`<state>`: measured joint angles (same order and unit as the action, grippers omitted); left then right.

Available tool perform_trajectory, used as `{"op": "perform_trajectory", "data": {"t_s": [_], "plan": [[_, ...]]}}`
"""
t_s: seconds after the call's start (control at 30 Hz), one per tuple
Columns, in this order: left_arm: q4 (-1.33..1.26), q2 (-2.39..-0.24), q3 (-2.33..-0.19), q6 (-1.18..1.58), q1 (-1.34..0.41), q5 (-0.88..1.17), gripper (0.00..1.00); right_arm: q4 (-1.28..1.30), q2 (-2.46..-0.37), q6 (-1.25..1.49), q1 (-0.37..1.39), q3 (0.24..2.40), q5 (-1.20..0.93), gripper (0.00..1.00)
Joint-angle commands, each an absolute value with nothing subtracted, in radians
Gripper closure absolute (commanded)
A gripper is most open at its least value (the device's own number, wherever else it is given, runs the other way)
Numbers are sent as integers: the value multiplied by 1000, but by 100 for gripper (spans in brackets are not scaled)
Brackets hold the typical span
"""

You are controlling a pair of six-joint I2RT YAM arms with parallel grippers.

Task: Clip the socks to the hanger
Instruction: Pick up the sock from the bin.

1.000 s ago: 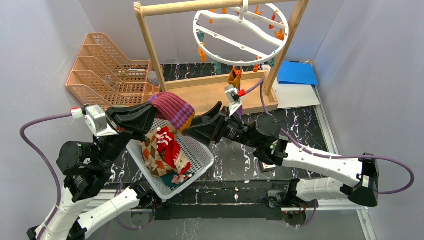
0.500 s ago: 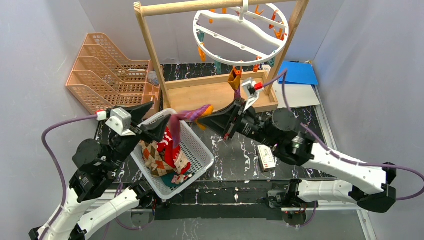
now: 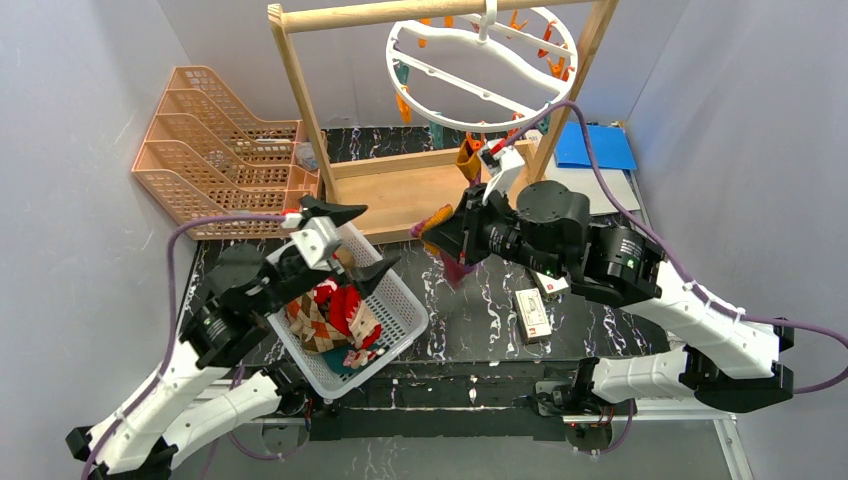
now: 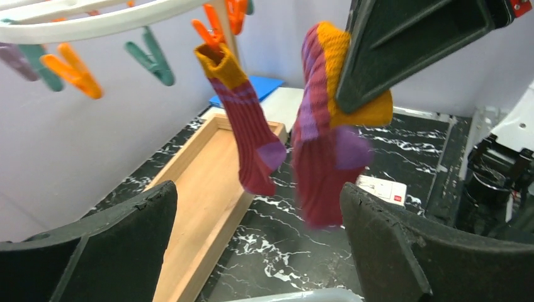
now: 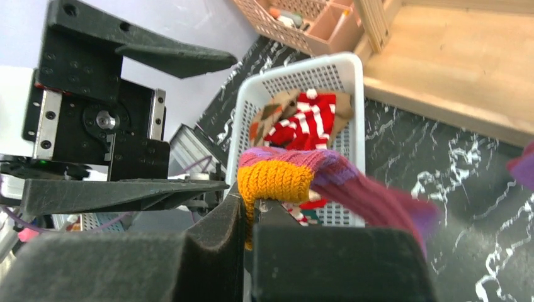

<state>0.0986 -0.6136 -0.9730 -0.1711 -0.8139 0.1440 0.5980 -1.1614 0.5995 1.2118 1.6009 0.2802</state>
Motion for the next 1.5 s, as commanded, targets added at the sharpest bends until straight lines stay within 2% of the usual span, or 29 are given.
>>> {"op": "perform_trajectory", "data": {"t_s": [0.0,0.2,0.63,0.93,1.13,1.2,1.33,1.37,1.47], "plan": [[-37,-675,-972,-193,-816,280,2,710,-1159,675,1211,1659,285,99],[-75,-728,-984,-205,-816,291,10,732,-1160,728,1211,1681,268,99],[-84,-763,-1001,-324,-816,333,15,752,-1198,792,1212,1721,235,99],[-93,-785,-1021,-339,-817,379,29,742,-1212,812,1211,1719,227,99],[-100,-781,-1014,-321,-816,402,48,724,-1209,830,1211,1700,227,99],[-107,-776,-1007,-313,-816,409,60,720,-1213,835,1210,1698,224,99],[-118,-770,-992,-298,-816,402,91,713,-1218,836,1210,1702,219,99],[-118,-768,-989,-292,-816,393,99,710,-1216,832,1210,1703,220,94],[-130,-758,-969,-252,-817,355,100,691,-1200,810,1210,1692,220,53]]}}
